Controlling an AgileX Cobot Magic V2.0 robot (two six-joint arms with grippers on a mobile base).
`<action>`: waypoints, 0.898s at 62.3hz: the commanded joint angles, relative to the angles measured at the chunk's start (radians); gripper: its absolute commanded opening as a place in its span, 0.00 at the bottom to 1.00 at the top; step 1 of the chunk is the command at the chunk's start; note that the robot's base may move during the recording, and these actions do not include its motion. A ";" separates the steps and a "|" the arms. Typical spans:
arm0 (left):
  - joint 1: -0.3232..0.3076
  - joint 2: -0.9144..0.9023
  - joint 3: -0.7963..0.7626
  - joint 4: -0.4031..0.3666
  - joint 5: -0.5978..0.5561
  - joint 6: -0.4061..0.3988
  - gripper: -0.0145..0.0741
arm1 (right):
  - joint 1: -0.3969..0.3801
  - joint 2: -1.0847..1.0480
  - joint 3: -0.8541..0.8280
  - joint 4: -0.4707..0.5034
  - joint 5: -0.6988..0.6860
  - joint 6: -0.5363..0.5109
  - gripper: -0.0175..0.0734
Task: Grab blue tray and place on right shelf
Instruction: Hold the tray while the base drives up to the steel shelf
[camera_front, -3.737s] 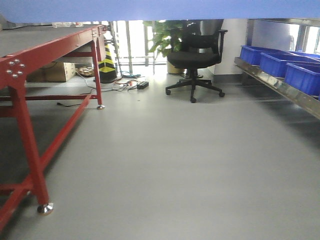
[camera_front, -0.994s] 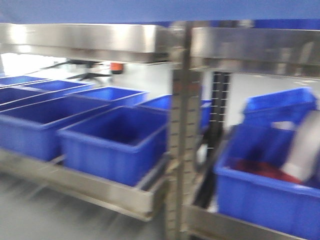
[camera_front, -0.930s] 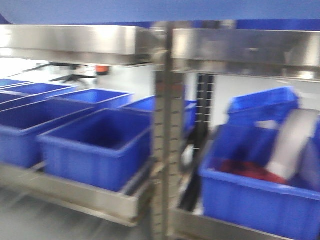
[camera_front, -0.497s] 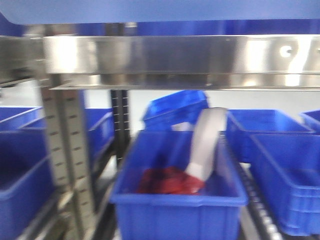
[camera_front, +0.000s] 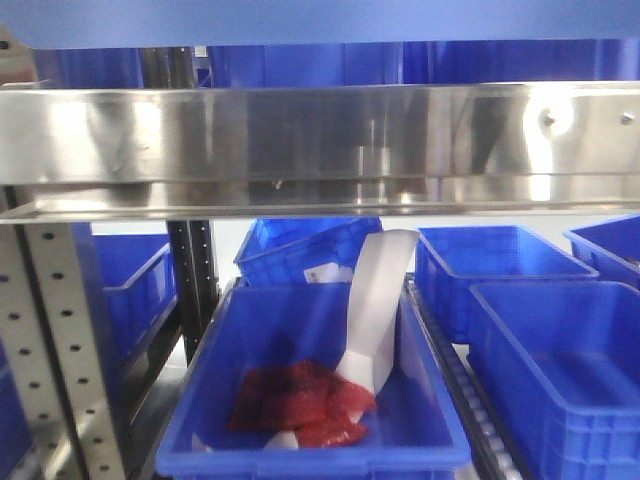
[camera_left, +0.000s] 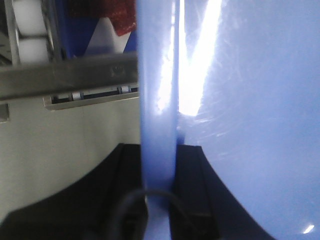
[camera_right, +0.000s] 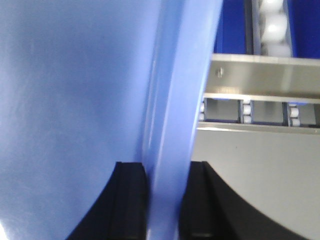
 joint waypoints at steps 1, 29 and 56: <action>-0.005 -0.034 -0.032 -0.014 0.083 0.009 0.11 | 0.002 -0.026 -0.030 -0.023 -0.051 -0.031 0.25; -0.005 -0.034 -0.032 -0.014 0.083 0.009 0.11 | 0.002 -0.026 -0.030 -0.023 -0.051 -0.031 0.25; -0.005 -0.034 -0.032 -0.014 0.083 0.009 0.11 | 0.002 -0.026 -0.030 -0.023 -0.051 -0.031 0.25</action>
